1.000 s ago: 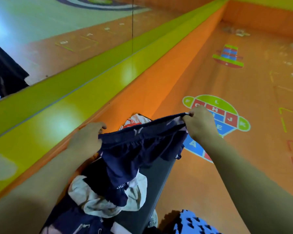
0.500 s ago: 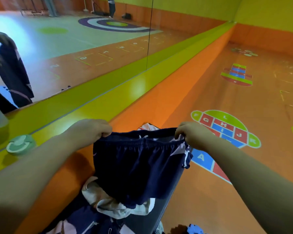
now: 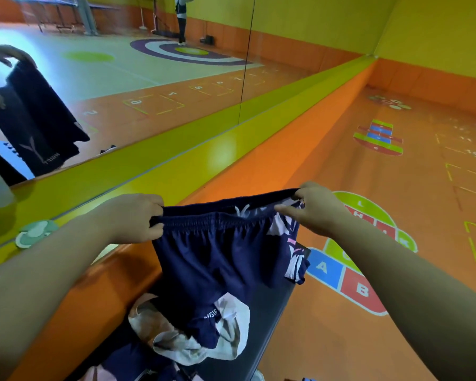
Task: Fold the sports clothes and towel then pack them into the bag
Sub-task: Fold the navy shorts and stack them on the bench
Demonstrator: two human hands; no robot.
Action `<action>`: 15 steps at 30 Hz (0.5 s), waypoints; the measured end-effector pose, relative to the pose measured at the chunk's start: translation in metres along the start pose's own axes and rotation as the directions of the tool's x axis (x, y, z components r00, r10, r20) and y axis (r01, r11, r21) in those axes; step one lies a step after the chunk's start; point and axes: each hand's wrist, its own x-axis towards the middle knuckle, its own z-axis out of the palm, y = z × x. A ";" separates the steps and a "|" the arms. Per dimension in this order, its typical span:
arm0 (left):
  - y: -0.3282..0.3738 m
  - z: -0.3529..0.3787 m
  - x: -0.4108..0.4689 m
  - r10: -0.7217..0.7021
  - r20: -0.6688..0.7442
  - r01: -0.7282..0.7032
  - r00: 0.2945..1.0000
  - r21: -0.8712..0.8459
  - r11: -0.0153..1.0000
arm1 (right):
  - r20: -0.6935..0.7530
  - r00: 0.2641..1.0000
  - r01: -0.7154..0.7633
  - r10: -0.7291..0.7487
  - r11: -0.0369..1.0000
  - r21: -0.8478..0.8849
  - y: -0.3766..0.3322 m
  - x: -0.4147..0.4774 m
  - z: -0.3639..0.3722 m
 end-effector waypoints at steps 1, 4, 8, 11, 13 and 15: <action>-0.001 -0.003 0.000 0.009 -0.018 -0.008 1.000 0.018 1.000 | 0.003 1.000 0.009 -0.009 1.000 -0.025 0.001 0.000 -0.001; -0.006 -0.007 0.001 -0.044 -0.118 0.040 0.992 -0.032 0.999 | 0.041 0.999 0.032 -0.028 0.994 -0.102 -0.001 0.000 -0.006; -0.017 -0.016 0.002 -0.099 -0.153 0.086 0.983 -0.092 0.992 | -0.008 0.991 0.136 -0.136 0.990 0.031 -0.001 0.000 -0.007; -0.025 -0.015 0.000 -0.093 -0.140 0.082 0.986 -0.077 0.994 | -0.044 0.989 0.148 -0.144 0.982 0.115 0.000 0.000 -0.008; -0.024 -0.015 -0.003 -0.081 -0.134 0.069 0.988 -0.091 0.993 | -0.042 0.989 0.145 -0.142 0.984 0.102 -0.002 0.002 -0.006; -0.024 -0.013 -0.004 -0.069 -0.132 0.047 0.989 -0.163 0.986 | -0.007 0.992 0.128 -0.128 0.988 0.083 -0.005 0.004 -0.005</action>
